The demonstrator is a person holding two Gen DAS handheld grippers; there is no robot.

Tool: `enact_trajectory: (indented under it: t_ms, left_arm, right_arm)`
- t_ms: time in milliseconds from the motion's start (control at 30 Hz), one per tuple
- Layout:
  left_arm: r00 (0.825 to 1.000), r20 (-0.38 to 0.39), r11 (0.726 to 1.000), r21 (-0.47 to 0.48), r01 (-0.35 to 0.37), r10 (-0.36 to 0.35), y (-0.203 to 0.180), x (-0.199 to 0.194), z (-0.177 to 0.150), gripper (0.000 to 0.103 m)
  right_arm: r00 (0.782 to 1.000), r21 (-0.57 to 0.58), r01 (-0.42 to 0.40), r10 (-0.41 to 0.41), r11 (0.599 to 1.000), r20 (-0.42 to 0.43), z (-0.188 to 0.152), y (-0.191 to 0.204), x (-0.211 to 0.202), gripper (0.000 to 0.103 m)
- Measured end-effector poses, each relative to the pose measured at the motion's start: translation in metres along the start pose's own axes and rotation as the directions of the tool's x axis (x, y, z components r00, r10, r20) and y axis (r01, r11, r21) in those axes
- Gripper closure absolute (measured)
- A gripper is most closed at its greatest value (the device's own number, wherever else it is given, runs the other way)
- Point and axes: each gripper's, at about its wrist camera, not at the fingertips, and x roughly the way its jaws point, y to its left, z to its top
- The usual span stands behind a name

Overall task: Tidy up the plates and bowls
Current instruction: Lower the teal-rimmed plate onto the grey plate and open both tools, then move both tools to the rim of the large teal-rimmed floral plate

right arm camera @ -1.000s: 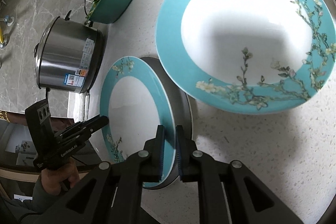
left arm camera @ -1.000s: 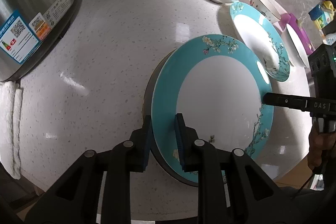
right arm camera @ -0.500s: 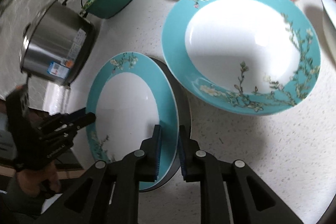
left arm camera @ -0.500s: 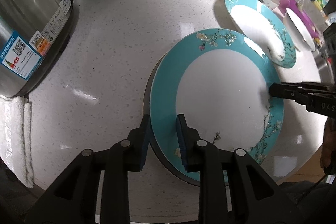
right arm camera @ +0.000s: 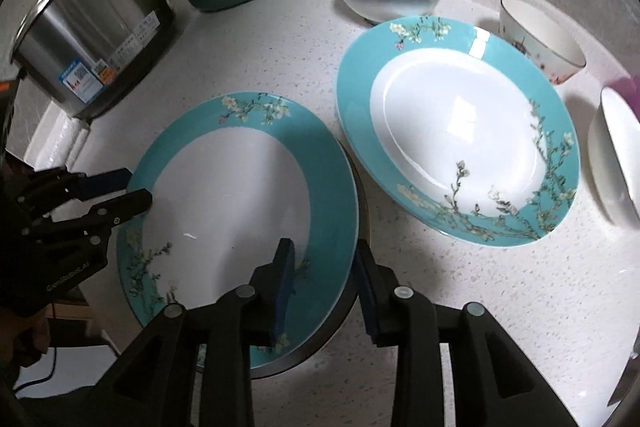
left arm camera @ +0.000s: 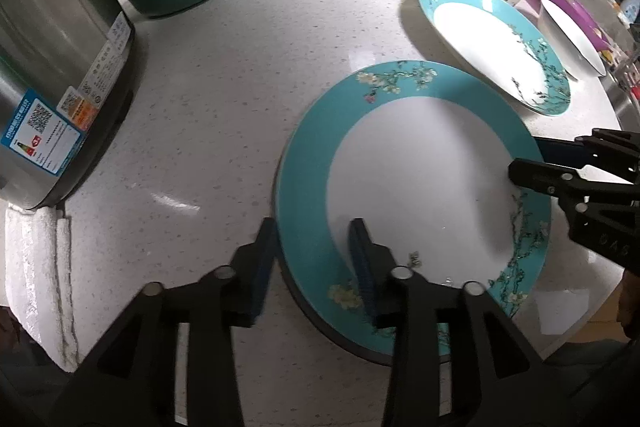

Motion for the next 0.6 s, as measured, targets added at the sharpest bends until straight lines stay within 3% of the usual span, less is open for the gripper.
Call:
enact_trajectory:
  t_ms: [200, 400, 500, 533, 567, 600]
  left_arm:
    - [1.000, 0.013, 1.000, 0.015, 0.019, -0.020, -0.006, 0.002, -0.001, 0.047]
    - [0.998, 0.043, 0.999, -0.007, 0.045, -0.045, -0.004, -0.004, -0.001, 0.045]
    - [0.993, 0.090, 0.997, -0.016, 0.082, -0.080, 0.000, -0.021, 0.001, 0.012]
    - [0.989, 0.108, 0.995, -0.022, 0.100, -0.097, 0.002, -0.027, 0.004, 0.000]
    - [0.986, 0.117, 0.992, -0.029, 0.123, -0.119, 0.005, -0.034, 0.008, 0.000]
    - [0.985, 0.115, 0.990, -0.039, 0.135, -0.130, 0.007, -0.039, 0.014, 0.000]
  right_arm:
    - [0.999, -0.030, 0.045, -0.044, 0.999, 0.023, 0.000, 0.008, 0.001, 0.064]
    - [0.999, -0.003, 0.029, -0.029, 1.000, 0.044, 0.000, 0.006, 0.001, 0.056]
    - [0.996, 0.034, 0.017, -0.020, 0.999, 0.089, 0.000, -0.004, -0.016, 0.031]
    - [0.995, 0.046, 0.010, -0.015, 0.999, 0.101, -0.001, -0.007, -0.024, 0.016]
    - [0.994, 0.070, -0.029, 0.021, 0.997, 0.112, -0.001, -0.015, -0.034, 0.004]
    - [0.991, 0.096, -0.073, 0.061, 0.993, 0.121, -0.003, -0.024, -0.043, 0.000]
